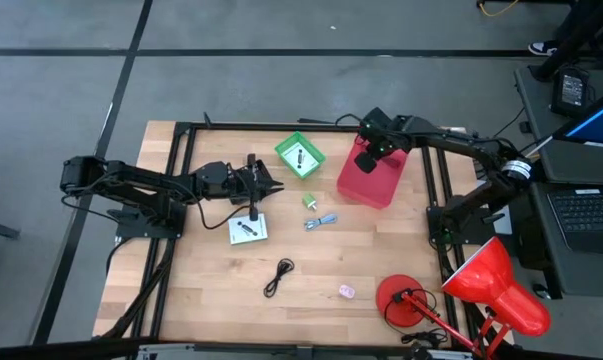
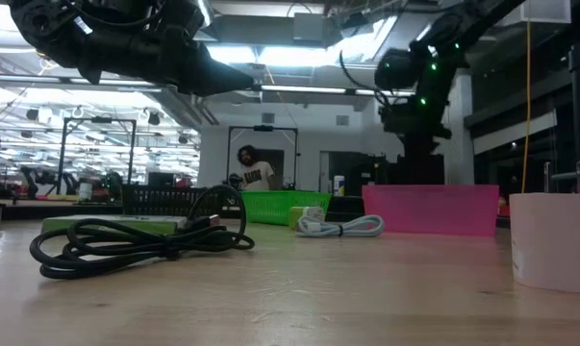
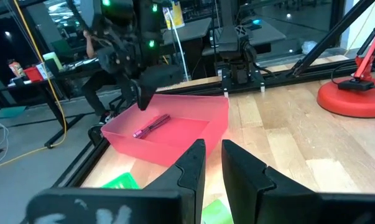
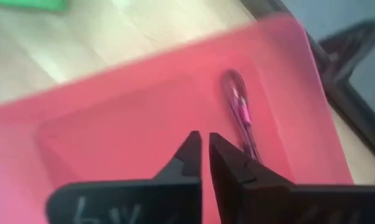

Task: Pick and place items into bin
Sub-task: Put the white card reader box into the green bin

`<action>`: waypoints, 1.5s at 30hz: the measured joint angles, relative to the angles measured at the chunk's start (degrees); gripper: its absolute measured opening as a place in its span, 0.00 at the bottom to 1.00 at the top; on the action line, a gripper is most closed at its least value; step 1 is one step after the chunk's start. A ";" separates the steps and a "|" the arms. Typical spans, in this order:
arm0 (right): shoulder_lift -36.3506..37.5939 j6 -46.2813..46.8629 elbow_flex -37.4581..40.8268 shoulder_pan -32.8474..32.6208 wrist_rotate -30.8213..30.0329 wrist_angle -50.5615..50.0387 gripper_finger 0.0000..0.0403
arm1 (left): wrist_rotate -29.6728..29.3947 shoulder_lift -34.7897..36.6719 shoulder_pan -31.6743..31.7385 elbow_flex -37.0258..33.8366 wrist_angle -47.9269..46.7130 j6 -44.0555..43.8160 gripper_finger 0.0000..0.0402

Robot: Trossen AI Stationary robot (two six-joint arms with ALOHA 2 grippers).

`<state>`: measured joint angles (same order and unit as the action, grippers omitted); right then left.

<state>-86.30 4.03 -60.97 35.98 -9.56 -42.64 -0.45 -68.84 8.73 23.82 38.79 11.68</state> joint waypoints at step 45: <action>9.04 -6.12 34.10 -34.75 8.25 78.79 0.01 | 1.25 0.00 -7.82 0.02 -16.85 -9.80 0.01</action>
<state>-77.26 -2.09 -26.87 1.23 -1.31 36.15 0.80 -68.84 0.91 23.83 21.94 1.88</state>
